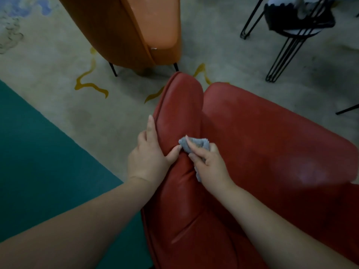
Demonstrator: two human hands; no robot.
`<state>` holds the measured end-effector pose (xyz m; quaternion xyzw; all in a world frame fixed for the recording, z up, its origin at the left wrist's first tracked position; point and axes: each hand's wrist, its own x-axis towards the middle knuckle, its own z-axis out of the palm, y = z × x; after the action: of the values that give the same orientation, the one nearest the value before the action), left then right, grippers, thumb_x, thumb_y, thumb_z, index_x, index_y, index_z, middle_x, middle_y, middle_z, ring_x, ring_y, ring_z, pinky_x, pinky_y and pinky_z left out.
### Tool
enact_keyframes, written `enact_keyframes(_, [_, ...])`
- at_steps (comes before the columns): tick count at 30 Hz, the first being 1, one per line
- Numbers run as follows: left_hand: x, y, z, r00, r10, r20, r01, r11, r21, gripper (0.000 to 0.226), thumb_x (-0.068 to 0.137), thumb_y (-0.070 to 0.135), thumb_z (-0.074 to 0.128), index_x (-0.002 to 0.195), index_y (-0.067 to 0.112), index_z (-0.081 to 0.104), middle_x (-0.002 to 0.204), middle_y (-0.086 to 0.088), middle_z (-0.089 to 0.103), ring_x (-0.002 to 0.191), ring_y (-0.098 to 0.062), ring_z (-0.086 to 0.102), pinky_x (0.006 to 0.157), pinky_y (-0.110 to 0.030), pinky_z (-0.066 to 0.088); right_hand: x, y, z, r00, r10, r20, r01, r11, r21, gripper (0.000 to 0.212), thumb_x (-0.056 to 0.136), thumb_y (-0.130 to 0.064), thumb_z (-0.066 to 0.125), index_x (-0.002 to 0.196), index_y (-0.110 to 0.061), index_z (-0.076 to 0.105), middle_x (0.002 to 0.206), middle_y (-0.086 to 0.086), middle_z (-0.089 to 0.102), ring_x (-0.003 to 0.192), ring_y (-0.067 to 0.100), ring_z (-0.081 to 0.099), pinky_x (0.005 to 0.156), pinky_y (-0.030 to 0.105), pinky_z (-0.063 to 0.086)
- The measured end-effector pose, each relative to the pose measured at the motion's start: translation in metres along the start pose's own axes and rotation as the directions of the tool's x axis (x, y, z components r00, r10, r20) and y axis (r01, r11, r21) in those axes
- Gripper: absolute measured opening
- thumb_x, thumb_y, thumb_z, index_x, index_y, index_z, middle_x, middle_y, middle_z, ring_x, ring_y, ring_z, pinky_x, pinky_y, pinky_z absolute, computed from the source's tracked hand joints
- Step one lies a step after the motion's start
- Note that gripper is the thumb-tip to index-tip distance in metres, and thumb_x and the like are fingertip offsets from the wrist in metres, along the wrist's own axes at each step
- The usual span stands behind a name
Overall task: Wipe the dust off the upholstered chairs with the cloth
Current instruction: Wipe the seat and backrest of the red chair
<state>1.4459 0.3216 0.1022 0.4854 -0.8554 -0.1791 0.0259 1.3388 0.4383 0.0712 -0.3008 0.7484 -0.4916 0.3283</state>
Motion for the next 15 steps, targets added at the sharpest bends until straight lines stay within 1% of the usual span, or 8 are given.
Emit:
enact_keyframes(2, [-0.001,0.0,0.0,1.0,0.007,0.01,-0.007,1.0,-0.017,0.105,0.073,0.073,0.05,0.151,0.027,-0.002,0.139,-0.01,0.042,0.108,-0.031,0.058,0.079,-0.038,0.046,-0.015,-0.002,-0.004,0.998,0.047,0.05,-0.044,0.997,-0.065,0.058,0.092,-0.016,0.059,0.11,-0.07,0.043,0.103,-0.018,0.042,0.096,0.003,0.053,0.088,0.014,0.044])
enact_keyframes(5, [0.0,0.002,-0.001,0.999,0.007,0.031,-0.006,0.999,-0.041,0.104,0.072,0.075,0.048,0.15,0.029,-0.002,0.138,-0.01,0.042,0.106,-0.032,0.058,0.076,-0.036,0.044,-0.027,-0.007,-0.013,0.989,0.113,0.099,-0.092,0.975,-0.203,0.058,0.092,-0.026,0.058,0.103,-0.08,0.039,0.103,-0.015,0.041,0.099,0.011,0.052,0.092,0.027,0.046])
enact_keyframes(7, [0.001,0.002,-0.002,0.998,0.016,0.06,-0.013,0.999,-0.051,0.104,0.073,0.075,0.048,0.15,0.029,-0.004,0.137,-0.01,0.04,0.104,-0.033,0.058,0.075,-0.036,0.043,-0.033,-0.013,-0.019,0.981,0.167,0.096,-0.138,0.958,-0.251,0.052,0.093,-0.028,0.056,0.11,-0.075,0.04,0.101,-0.013,0.039,0.094,0.015,0.054,0.086,0.037,0.051])
enact_keyframes(8, [0.001,0.002,-0.004,0.997,0.025,0.079,-0.021,0.998,-0.057,0.104,0.074,0.074,0.048,0.15,0.028,-0.006,0.137,-0.011,0.039,0.104,-0.034,0.058,0.075,-0.037,0.044,-0.036,-0.016,-0.021,0.98,0.185,0.068,-0.161,0.95,-0.266,0.049,0.093,-0.028,0.056,0.113,-0.071,0.043,0.1,-0.013,0.039,0.092,0.017,0.055,0.085,0.04,0.052])
enact_keyframes(10, [0.002,0.0,-0.008,0.987,0.056,0.151,-0.045,0.996,-0.075,0.105,0.076,0.072,0.05,0.15,0.028,-0.01,0.139,-0.011,0.035,0.106,-0.036,0.057,0.078,-0.04,0.046,-0.045,-0.021,-0.024,0.978,0.201,-0.049,-0.206,0.935,-0.288,0.045,0.092,-0.026,0.057,0.12,-0.061,0.049,0.099,-0.008,0.039,0.087,0.021,0.056,0.083,0.043,0.053])
enact_keyframes(12, [0.008,-0.007,-0.017,0.955,0.118,0.273,-0.086,0.988,-0.128,0.107,0.077,0.068,0.056,0.149,0.028,-0.014,0.143,-0.011,0.031,0.114,-0.036,0.053,0.086,-0.042,0.045,-0.051,-0.027,-0.027,0.953,0.217,-0.211,-0.269,0.927,-0.261,0.043,0.092,-0.023,0.058,0.126,-0.048,0.053,0.1,0.0,0.042,0.08,0.023,0.057,0.081,0.041,0.054])
enact_keyframes(13, [0.012,-0.014,-0.024,0.931,0.153,0.332,-0.099,0.98,-0.172,0.107,0.078,0.065,0.059,0.15,0.028,-0.013,0.146,-0.01,0.029,0.121,-0.033,0.049,0.092,-0.042,0.043,-0.052,-0.032,-0.027,0.933,0.231,-0.276,-0.296,0.928,-0.225,0.041,0.092,-0.021,0.057,0.127,-0.043,0.055,0.102,0.006,0.045,0.075,0.022,0.057,0.076,0.035,0.054])
enact_keyframes(15, [0.021,-0.031,-0.042,0.885,0.216,0.413,-0.124,0.963,-0.238,0.1,0.081,0.061,0.059,0.152,0.026,-0.003,0.151,-0.007,0.029,0.131,-0.027,0.042,0.102,-0.039,0.038,-0.05,-0.045,-0.027,0.896,0.277,-0.347,-0.341,0.929,-0.14,0.04,0.094,-0.019,0.055,0.129,-0.036,0.056,0.106,0.017,0.05,0.062,0.016,0.054,0.058,0.02,0.05])
